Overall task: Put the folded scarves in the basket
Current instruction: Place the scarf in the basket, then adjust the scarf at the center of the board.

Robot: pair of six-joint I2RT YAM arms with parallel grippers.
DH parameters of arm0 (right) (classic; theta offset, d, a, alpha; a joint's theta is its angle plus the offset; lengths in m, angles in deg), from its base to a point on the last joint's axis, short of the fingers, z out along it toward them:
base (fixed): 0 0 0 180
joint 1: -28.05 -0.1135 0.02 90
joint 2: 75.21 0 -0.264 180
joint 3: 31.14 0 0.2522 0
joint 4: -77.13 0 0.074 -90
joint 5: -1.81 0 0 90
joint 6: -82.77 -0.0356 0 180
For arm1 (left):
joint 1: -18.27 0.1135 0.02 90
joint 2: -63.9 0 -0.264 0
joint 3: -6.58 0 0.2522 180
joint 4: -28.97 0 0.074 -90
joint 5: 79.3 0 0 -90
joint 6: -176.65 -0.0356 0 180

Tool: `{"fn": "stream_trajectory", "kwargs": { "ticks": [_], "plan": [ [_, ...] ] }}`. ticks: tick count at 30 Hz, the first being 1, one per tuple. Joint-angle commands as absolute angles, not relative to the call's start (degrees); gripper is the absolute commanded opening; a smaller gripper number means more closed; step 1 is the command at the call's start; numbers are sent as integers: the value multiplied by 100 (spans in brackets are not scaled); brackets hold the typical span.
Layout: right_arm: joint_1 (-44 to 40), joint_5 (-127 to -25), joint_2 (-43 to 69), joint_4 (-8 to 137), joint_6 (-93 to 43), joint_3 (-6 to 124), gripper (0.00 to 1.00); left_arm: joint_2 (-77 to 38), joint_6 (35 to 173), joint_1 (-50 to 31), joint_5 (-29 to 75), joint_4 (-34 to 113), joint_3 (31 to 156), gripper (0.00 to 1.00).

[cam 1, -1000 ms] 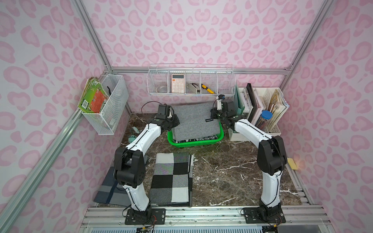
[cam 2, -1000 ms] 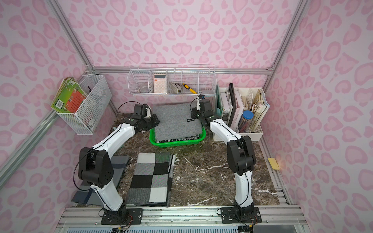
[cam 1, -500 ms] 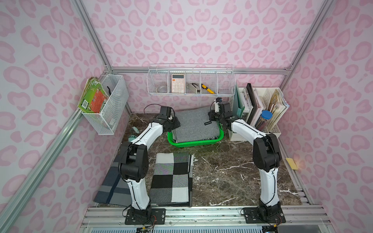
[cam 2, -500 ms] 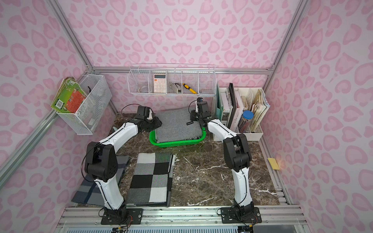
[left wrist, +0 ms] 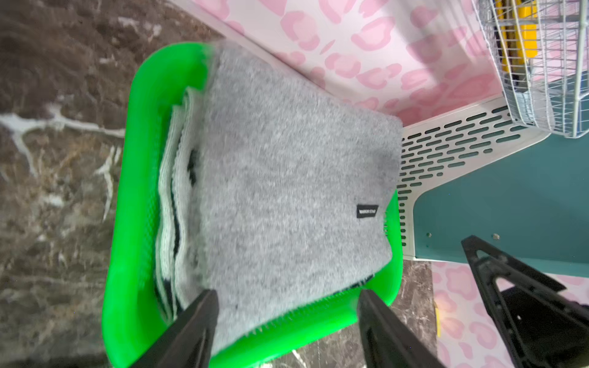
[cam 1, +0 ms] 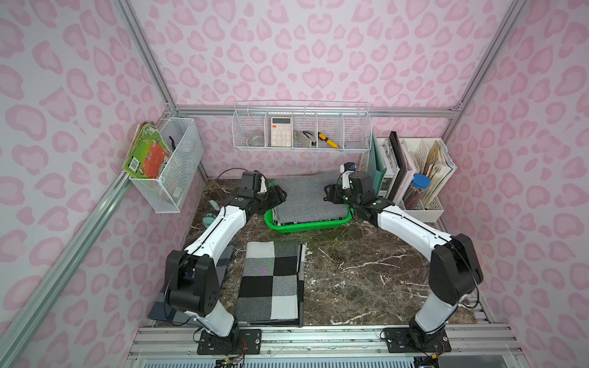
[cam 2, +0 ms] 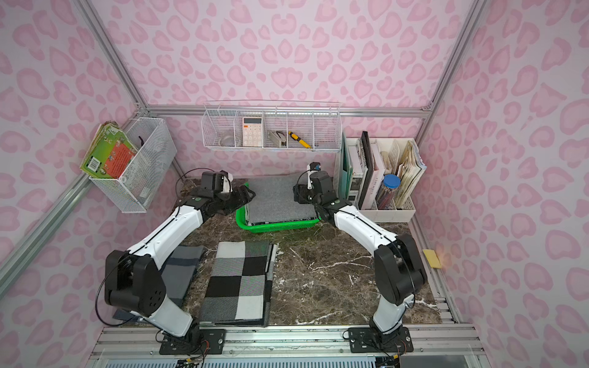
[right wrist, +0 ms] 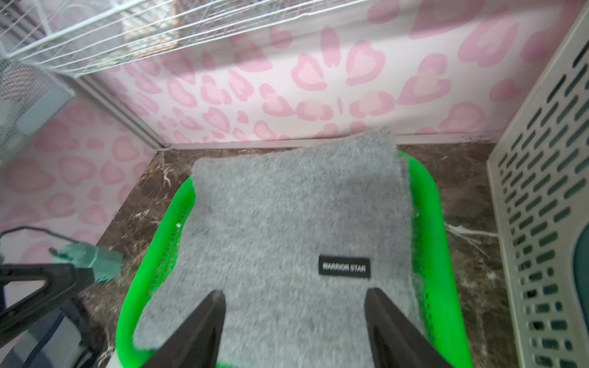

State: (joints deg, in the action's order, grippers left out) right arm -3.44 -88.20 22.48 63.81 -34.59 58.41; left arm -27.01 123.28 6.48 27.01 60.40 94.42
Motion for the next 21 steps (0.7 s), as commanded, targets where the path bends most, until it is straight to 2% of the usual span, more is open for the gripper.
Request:
{"fn": "stream_trajectory", "kwargs": {
  "ticks": [1, 5, 8, 11, 14, 21],
  "plan": [
    [-529, -8872, 1645, 6705, -3823, 5133, 71, -2159, 12688, 564, 2799, 6003, 8879, 73],
    [-910, -8939, 949, 7001, -4219, 4180, 76, -1375, 12927, 265, 2679, 6056, 8042, 73],
    [-1230, -9005, 877, 6853, -4427, 3939, 75, -864, 13001, -141, 2419, 6222, 7606, 73],
    [-1674, -9194, 960, 6719, -4652, 3796, 68, -486, 13174, -450, 2036, 6482, 7195, 73],
    [-2179, -9549, 1133, 6745, -4954, 3619, 66, -106, 13513, -554, 1606, 6683, 6702, 72],
    [-2975, -9519, 2047, 6775, -5621, 3659, 59, 977, 14056, -573, 1154, 7049, 5638, 71]
  ]
}}
